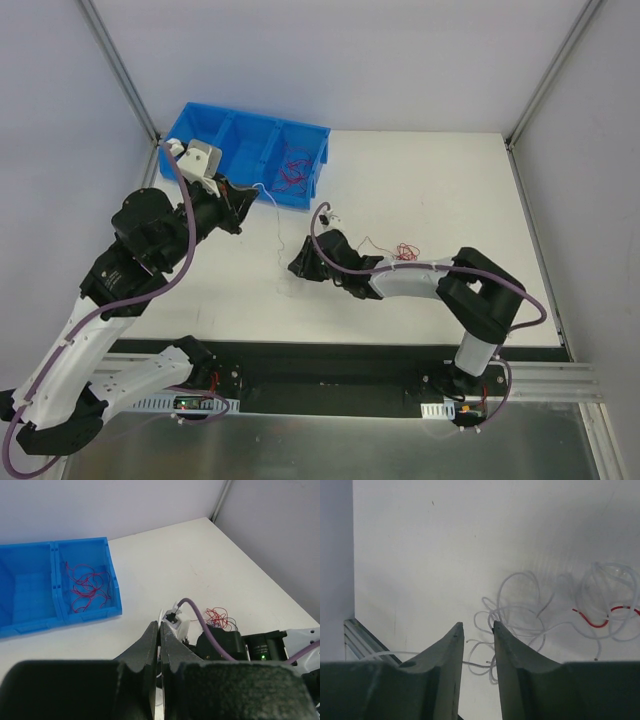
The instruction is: Untangle the cables
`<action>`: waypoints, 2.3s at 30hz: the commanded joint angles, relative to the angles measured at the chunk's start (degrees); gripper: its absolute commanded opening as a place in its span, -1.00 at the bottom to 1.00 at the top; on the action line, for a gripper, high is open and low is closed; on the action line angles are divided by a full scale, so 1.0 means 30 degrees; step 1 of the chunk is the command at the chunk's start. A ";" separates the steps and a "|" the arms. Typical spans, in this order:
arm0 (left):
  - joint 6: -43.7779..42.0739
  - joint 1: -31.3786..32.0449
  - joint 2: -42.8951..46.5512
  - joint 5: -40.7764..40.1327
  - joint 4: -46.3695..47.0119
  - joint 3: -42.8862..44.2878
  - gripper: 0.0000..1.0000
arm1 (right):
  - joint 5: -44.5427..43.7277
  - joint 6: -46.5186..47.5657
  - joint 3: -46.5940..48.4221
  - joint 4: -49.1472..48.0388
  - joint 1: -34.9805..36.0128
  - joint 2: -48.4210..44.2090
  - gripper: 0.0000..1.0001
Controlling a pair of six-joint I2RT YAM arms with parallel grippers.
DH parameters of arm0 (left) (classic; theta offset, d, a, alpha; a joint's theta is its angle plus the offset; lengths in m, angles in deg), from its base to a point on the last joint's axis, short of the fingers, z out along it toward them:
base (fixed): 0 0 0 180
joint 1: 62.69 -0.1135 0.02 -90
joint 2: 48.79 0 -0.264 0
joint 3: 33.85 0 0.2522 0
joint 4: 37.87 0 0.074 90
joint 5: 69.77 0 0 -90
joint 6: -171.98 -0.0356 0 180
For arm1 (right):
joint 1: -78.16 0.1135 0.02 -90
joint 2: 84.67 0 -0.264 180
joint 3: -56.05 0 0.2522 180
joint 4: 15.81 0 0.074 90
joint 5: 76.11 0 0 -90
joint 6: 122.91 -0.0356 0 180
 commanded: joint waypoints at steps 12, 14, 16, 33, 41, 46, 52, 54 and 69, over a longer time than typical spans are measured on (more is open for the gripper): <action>-0.2287 0.0152 0.1625 -0.1210 -0.0459 0.2767 -1.00 | -0.2893 0.1312 0.0763 0.1001 0.0264 0.1685 -0.98; -0.3162 0.0152 0.1772 -0.2173 -0.0577 0.3615 -1.00 | -0.3447 0.1049 0.0442 0.1030 0.0264 0.1920 -0.99; -0.4130 0.0152 0.1977 -0.3753 -0.0577 0.4815 -1.00 | -0.4266 0.0814 0.0032 0.1233 0.0206 0.1980 -0.99; -0.5279 0.0152 0.2534 -0.6340 0.1093 0.6377 -1.00 | -0.7787 0.0100 -0.6562 0.3373 -0.6503 -0.6509 -0.92; -0.2817 0.0152 0.2154 -0.4377 0.1034 0.3359 -1.00 | -0.1084 0.9632 -0.2932 0.5156 -0.4395 -0.7688 -0.19; -0.2260 0.0152 0.2036 -0.4141 0.1034 0.2683 -1.00 | 0.0796 0.1948 -0.3131 0.5136 -0.3927 -0.7486 0.08; -0.1791 0.0152 0.2241 -0.3675 0.1005 0.2070 -1.00 | 0.1424 -0.5716 -0.4072 0.0766 -0.2463 -0.5929 0.15; -0.1645 0.0152 0.2445 -0.3439 0.0947 0.1717 -1.00 | 0.0100 -0.6566 -0.4276 0.1495 -0.2110 -0.6280 0.22; -0.1527 0.0152 0.3237 -0.3116 0.0624 0.1188 -1.00 | -0.2190 -1.1166 -0.6620 0.0446 -0.0909 -0.4907 0.46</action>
